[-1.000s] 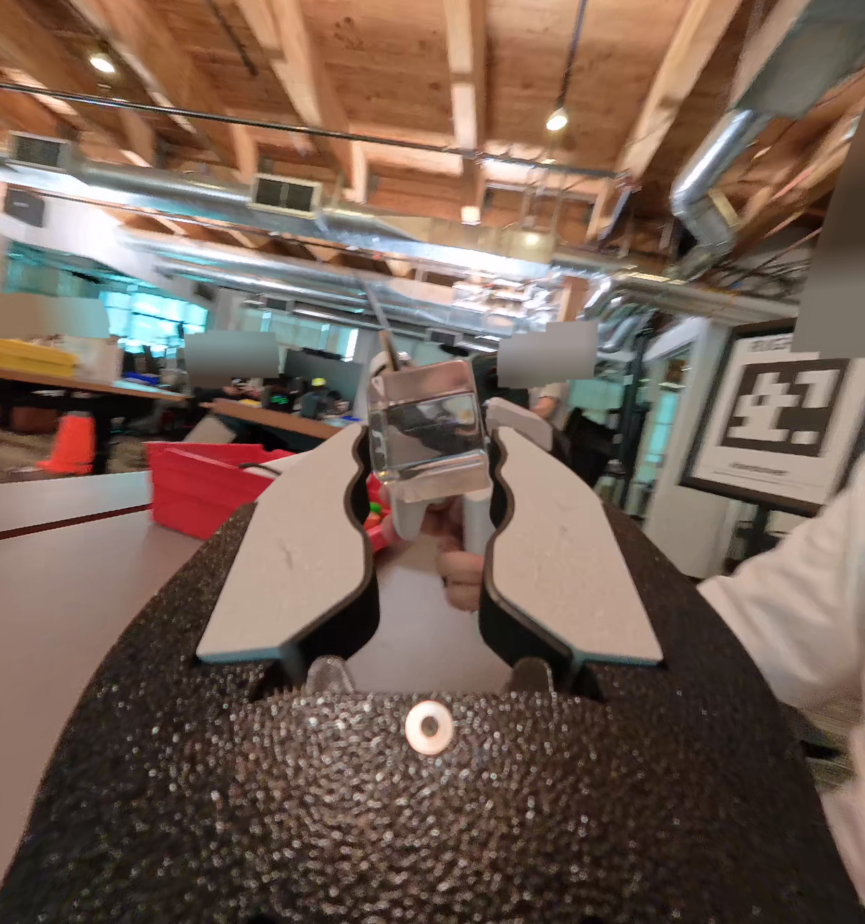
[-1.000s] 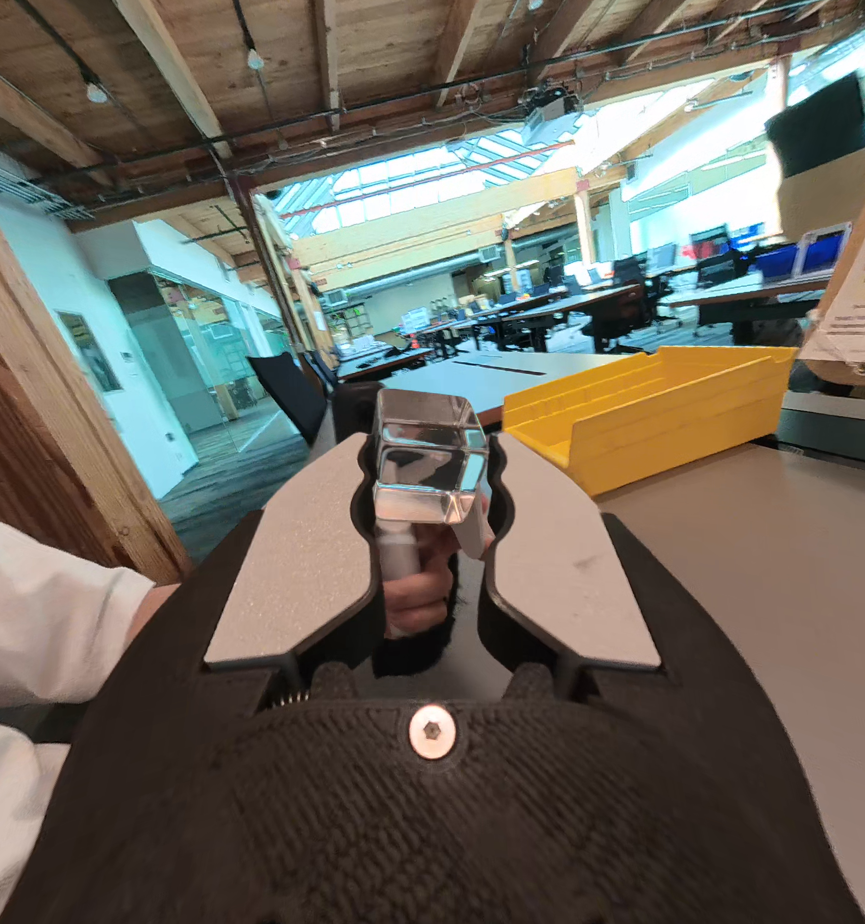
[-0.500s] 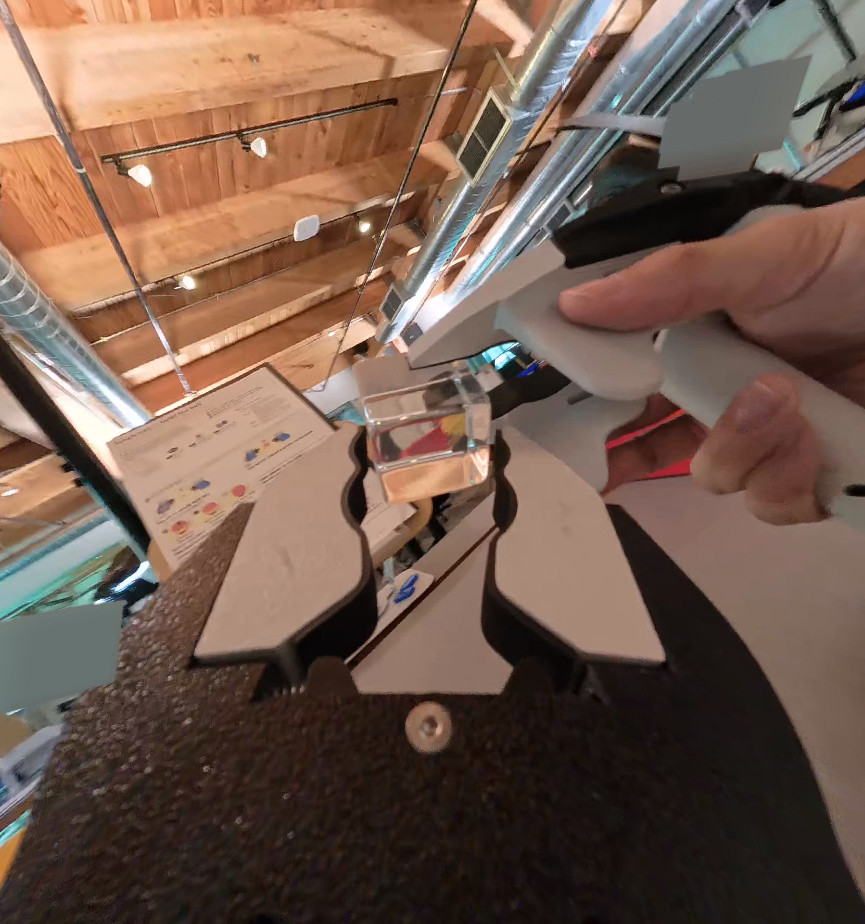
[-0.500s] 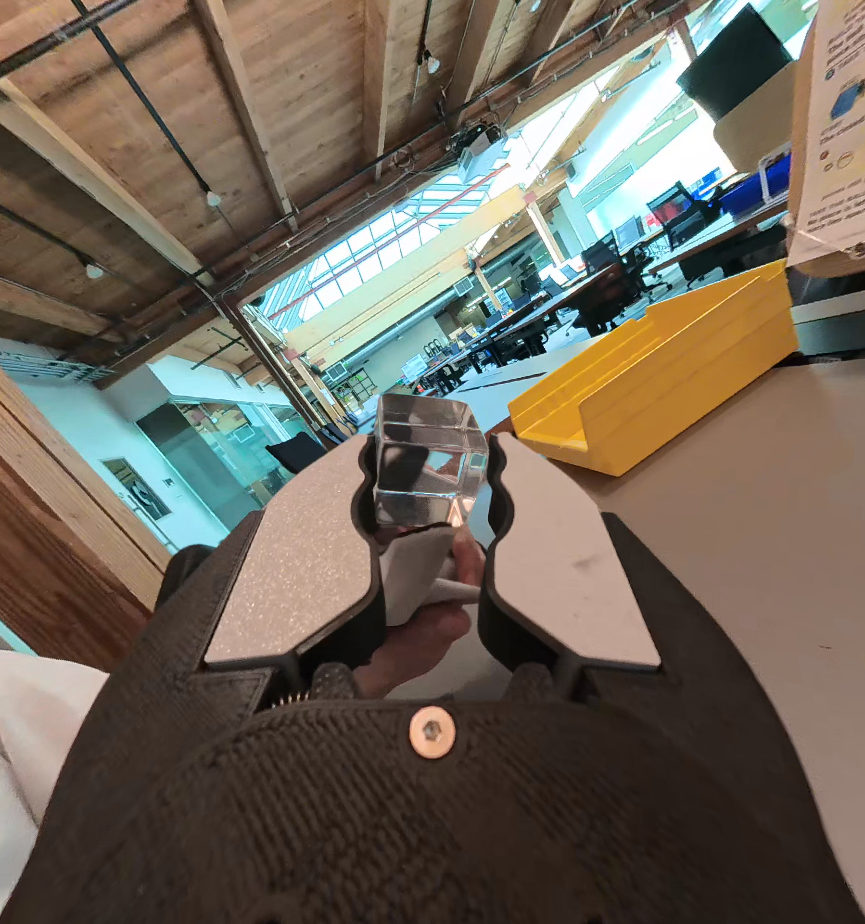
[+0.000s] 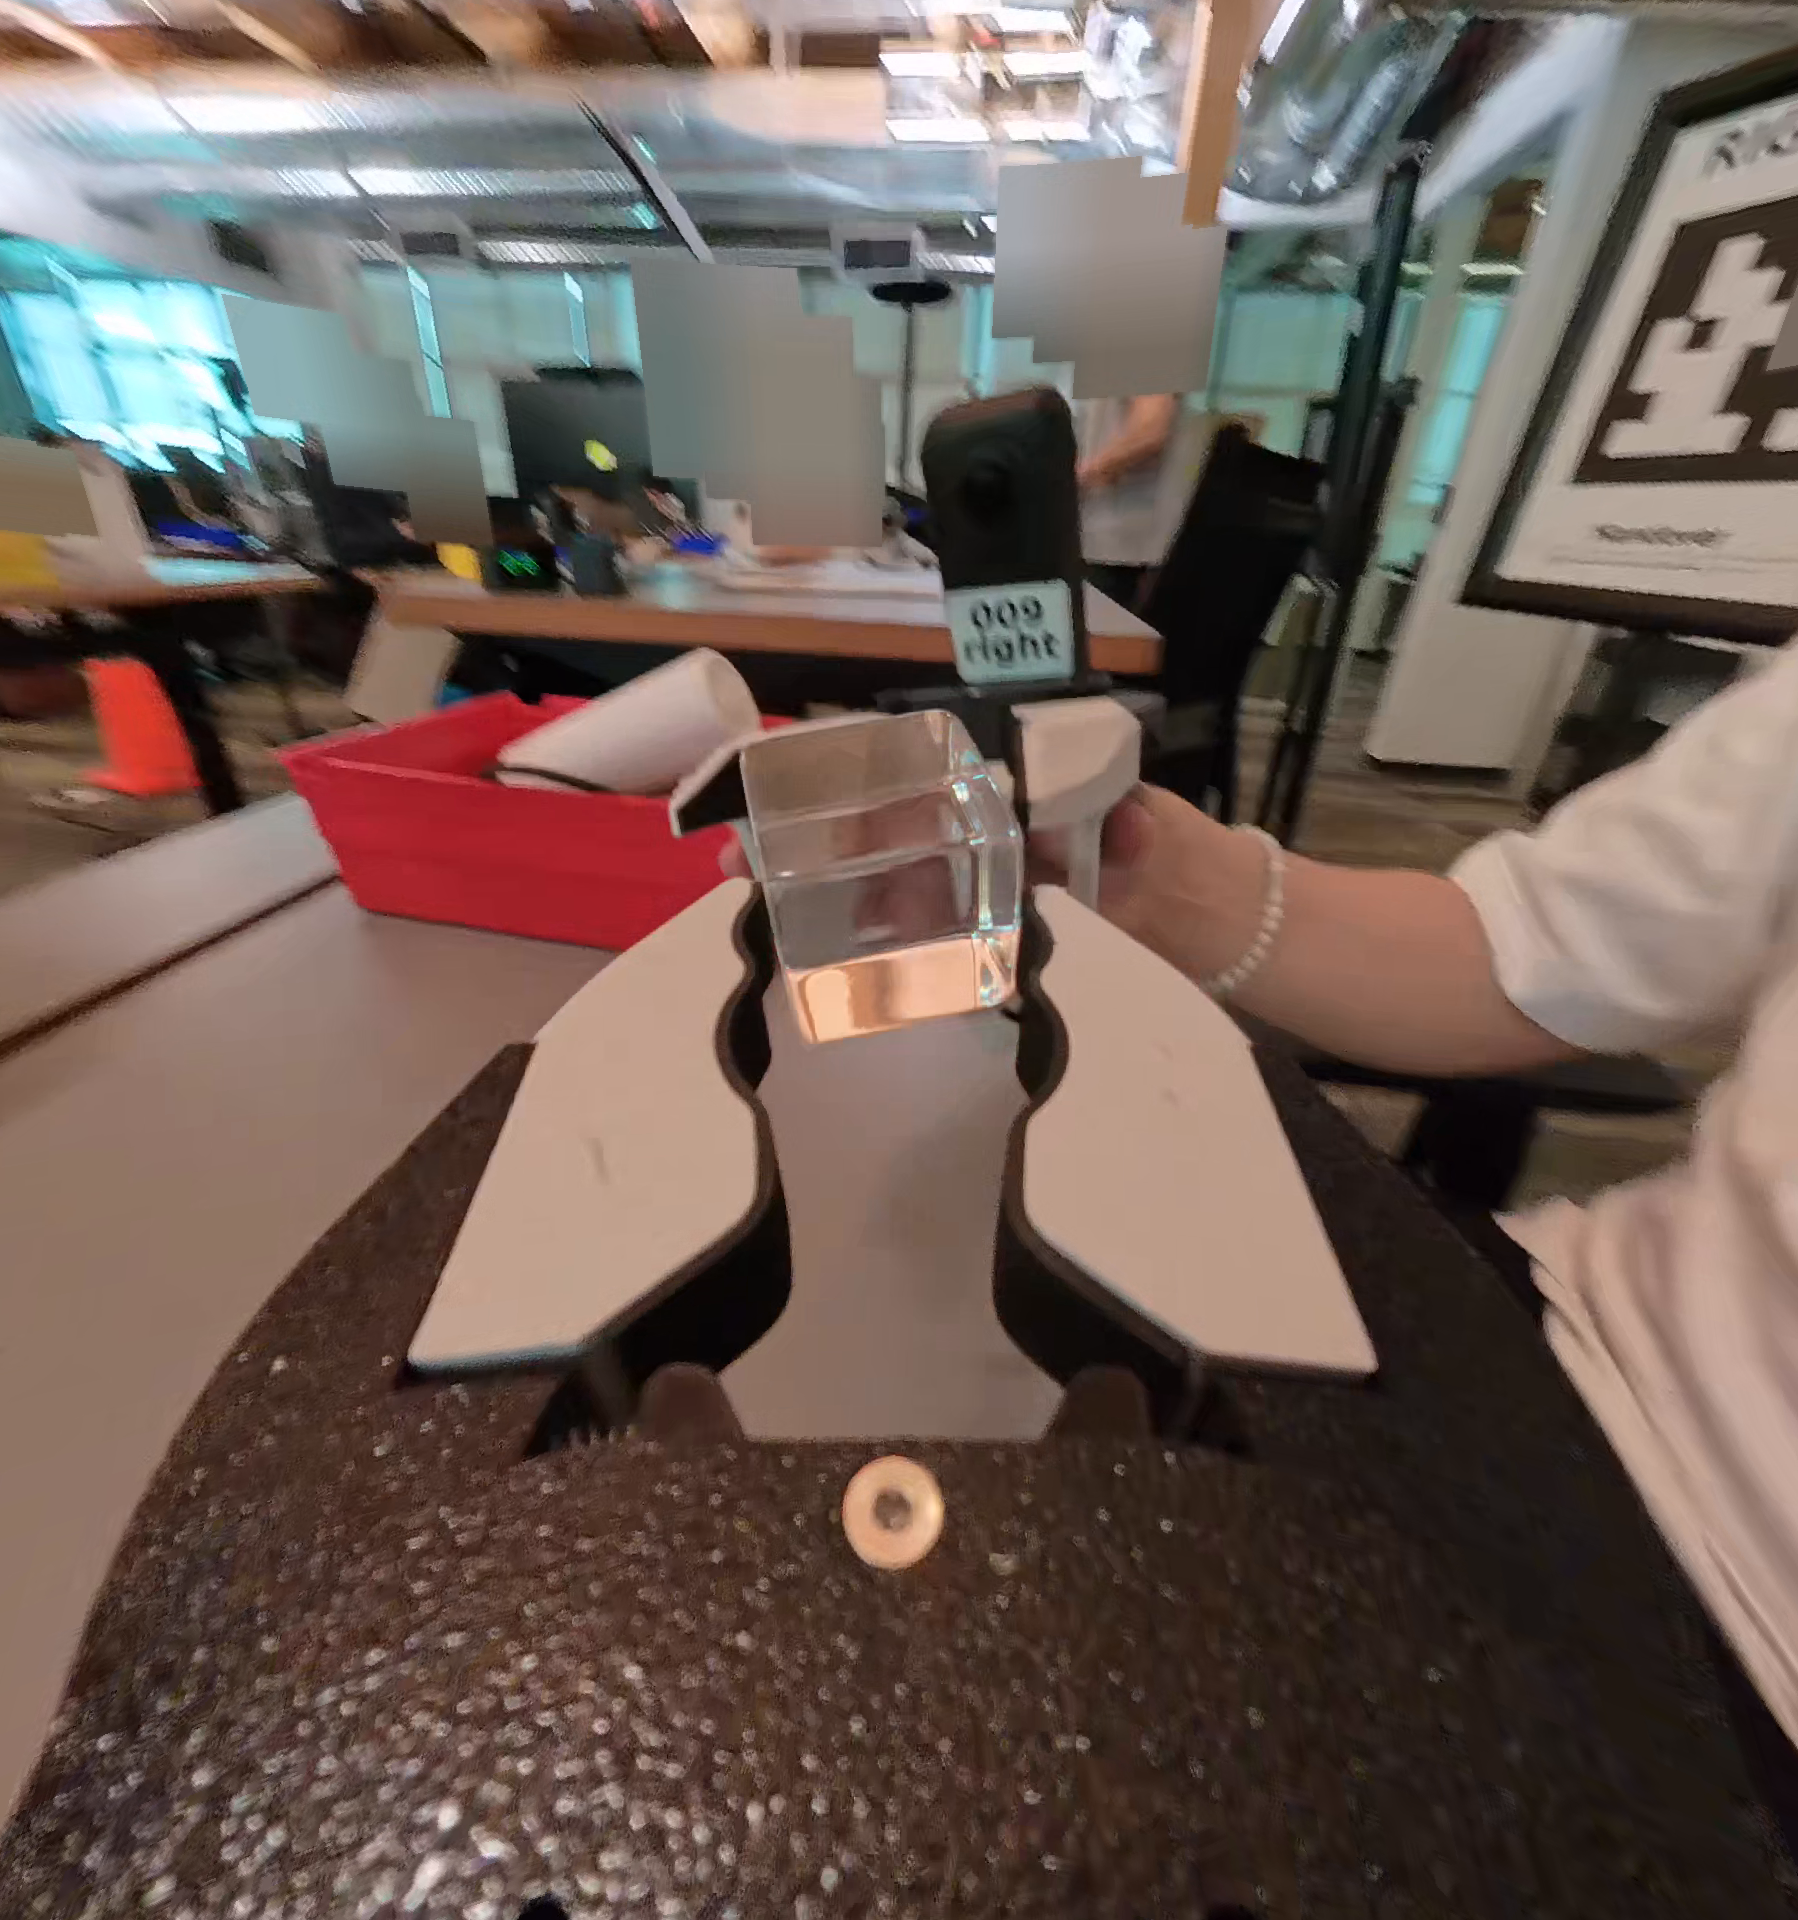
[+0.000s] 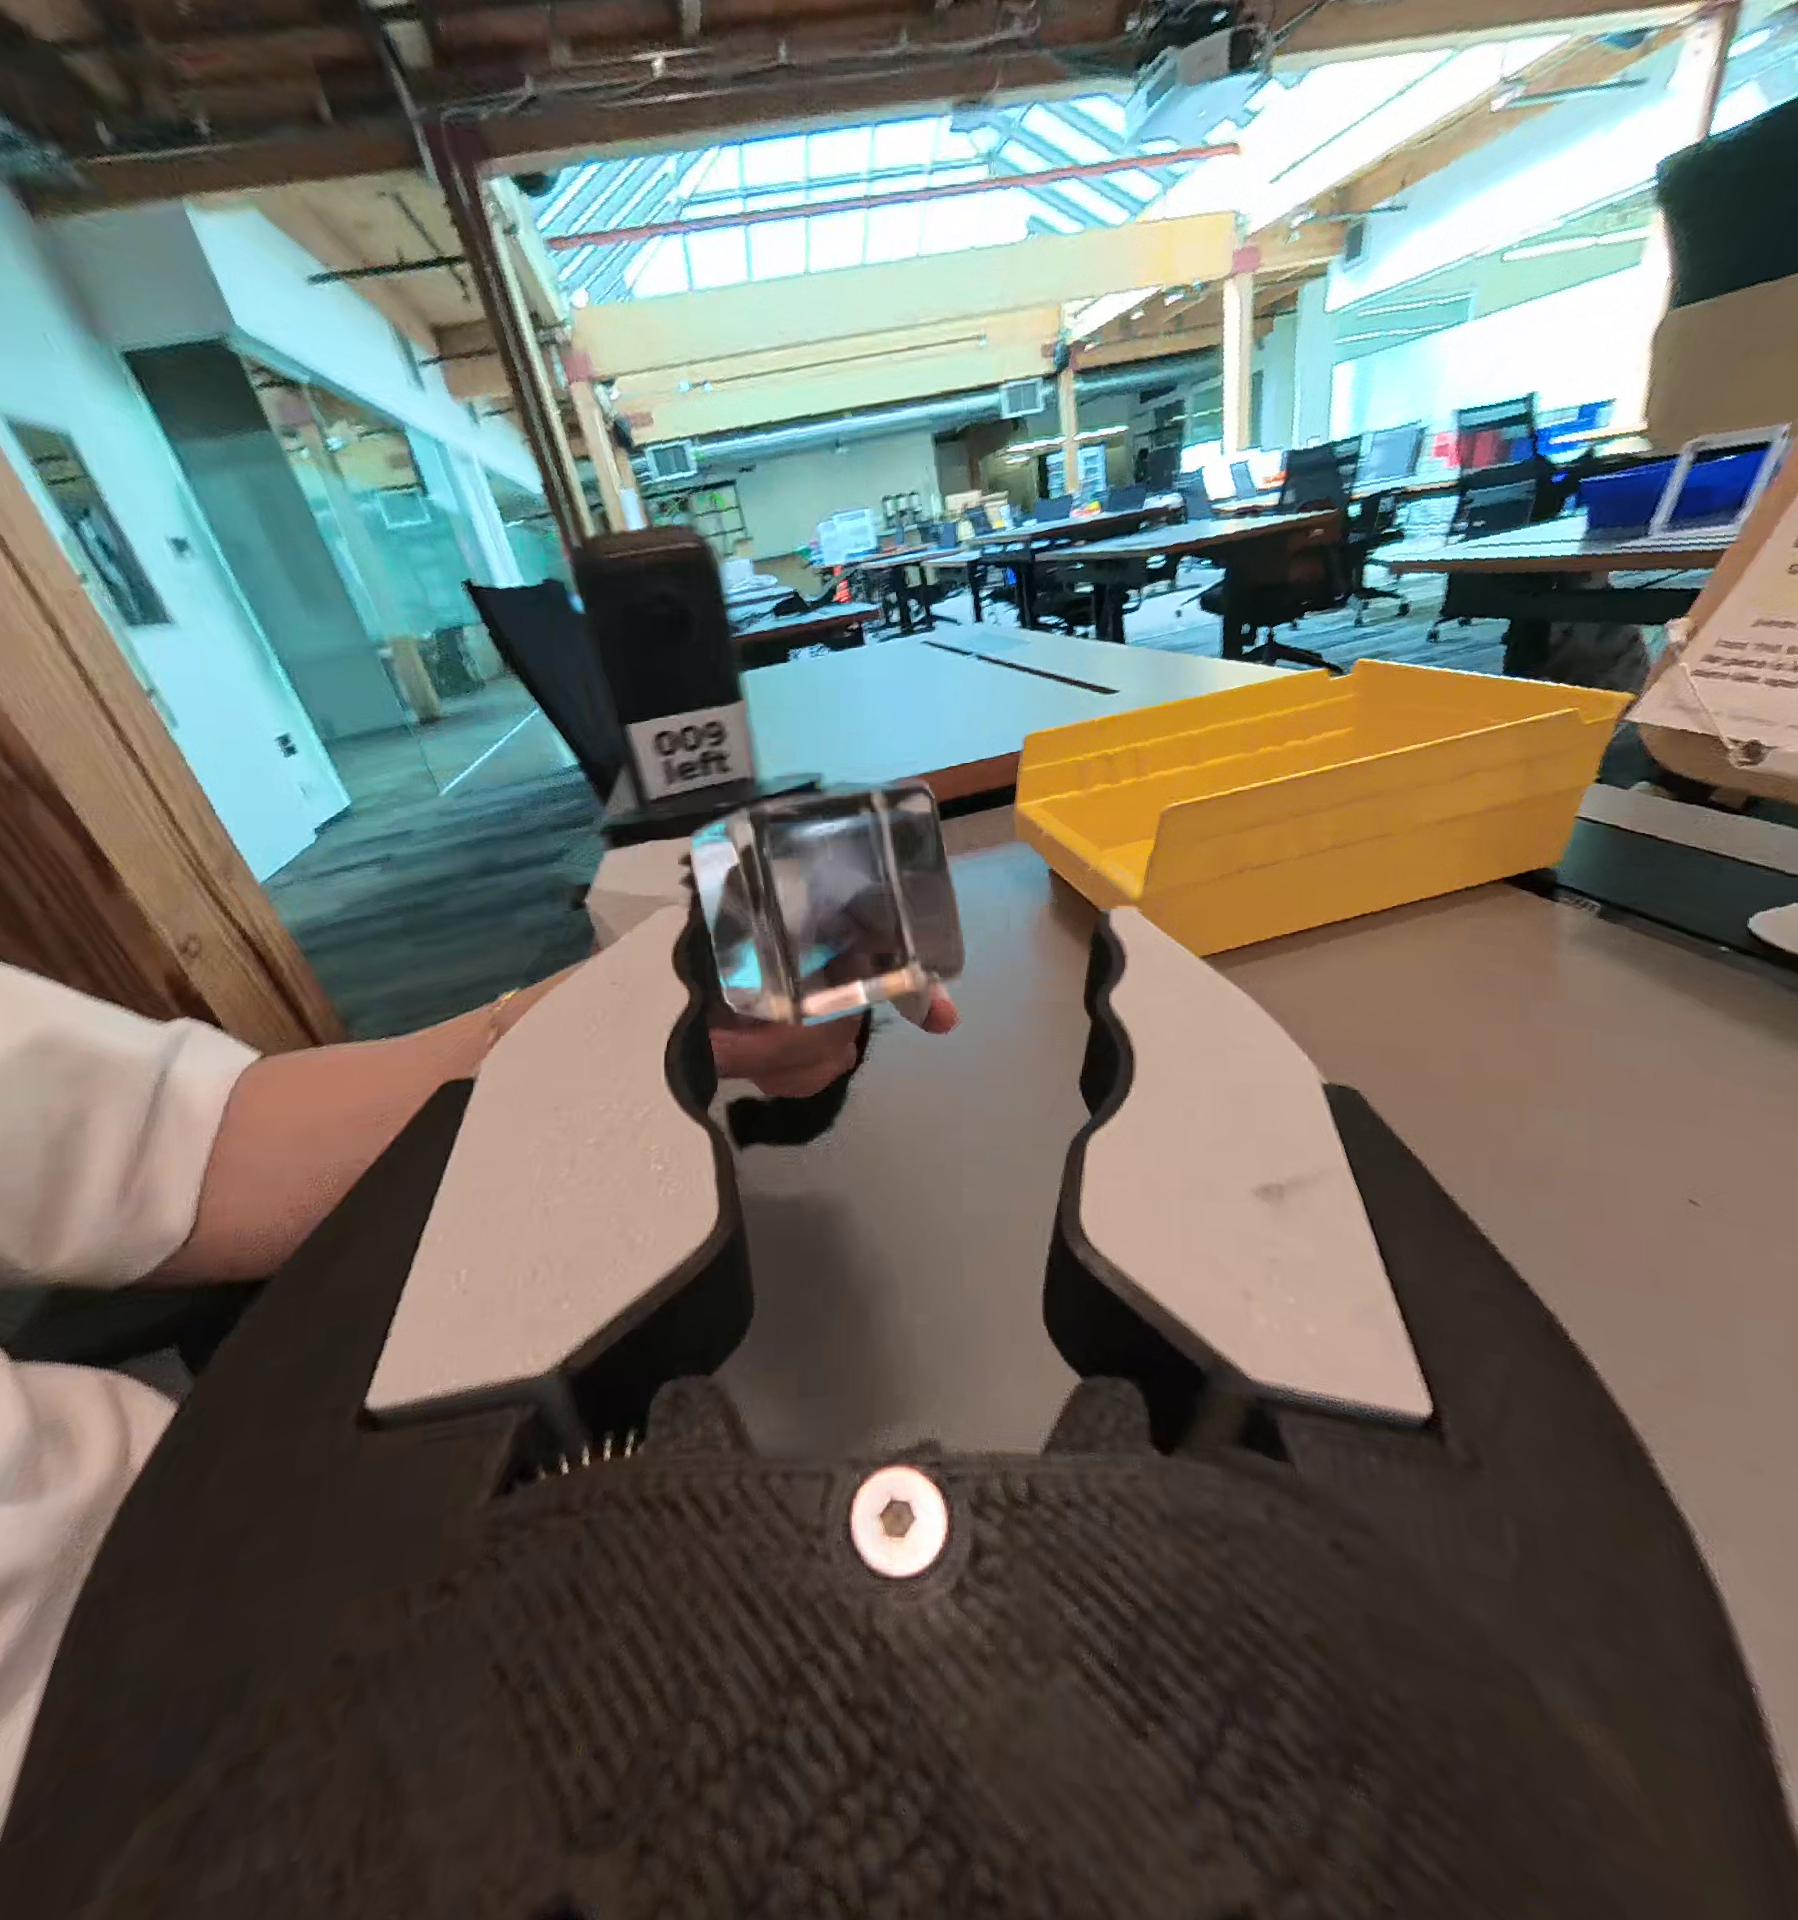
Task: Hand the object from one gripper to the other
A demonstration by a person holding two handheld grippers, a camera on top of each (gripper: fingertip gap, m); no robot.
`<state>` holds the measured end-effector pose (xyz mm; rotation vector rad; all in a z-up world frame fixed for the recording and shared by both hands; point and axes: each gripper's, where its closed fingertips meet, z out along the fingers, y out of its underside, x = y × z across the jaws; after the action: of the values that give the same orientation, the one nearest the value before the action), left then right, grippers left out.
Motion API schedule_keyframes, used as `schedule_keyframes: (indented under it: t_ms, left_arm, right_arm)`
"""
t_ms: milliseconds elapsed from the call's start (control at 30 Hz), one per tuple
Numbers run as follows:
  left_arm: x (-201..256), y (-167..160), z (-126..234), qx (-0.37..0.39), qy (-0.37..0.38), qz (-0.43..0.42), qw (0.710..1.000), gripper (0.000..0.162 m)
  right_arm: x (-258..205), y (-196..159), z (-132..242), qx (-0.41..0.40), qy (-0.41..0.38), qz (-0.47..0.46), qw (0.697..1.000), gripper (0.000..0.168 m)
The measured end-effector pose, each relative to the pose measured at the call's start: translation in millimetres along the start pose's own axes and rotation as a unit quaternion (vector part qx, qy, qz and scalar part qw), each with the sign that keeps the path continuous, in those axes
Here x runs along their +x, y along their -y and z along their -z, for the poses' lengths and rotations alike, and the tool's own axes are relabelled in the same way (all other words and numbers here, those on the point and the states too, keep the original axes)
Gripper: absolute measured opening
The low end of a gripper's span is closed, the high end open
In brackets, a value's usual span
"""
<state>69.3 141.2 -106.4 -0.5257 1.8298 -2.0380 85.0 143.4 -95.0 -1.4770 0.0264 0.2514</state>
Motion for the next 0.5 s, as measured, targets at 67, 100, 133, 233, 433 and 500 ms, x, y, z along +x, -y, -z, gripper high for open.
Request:
schedule_keyframes:
  t_ms: [67,100,133,233,433,500]
  left_arm:
    - [7.8,-12.0,1.2,-0.036,-0.038,0.010,0.999,0.045]
    - [12.6,-16.4,1.2,-0.047,-0.056,0.011,0.997,0.045]
    - [16.8,-19.7,0.6,-0.056,-0.071,0.015,0.996,0.045]
    - [20.7,-28.1,-1.1,-0.072,-0.091,0.034,0.993,0.044]
    - [14.5,-43.7,2.8,-0.077,-0.094,0.034,0.992,0.044]
    - [8.2,-41.0,3.1,-0.052,-0.079,0.038,0.995,0.044]
  right_arm:
    - [-8.6,-4.7,-1.1,-0.013,0.028,0.001,1.000,0.064]
    - [-11.7,-8.2,-2.3,-0.023,0.037,0.005,0.999,0.060]
    - [-15.1,-12.0,-3.6,-0.033,0.045,0.013,0.998,0.059]
    - [-26.7,-22.3,-6.7,-0.065,0.067,0.042,0.995,0.049]
    - [-20.5,-37.5,-13.7,-0.148,0.002,0.119,0.982,0.047]
    - [-16.3,-36.0,-16.4,-0.151,-0.028,0.134,0.979,0.047]
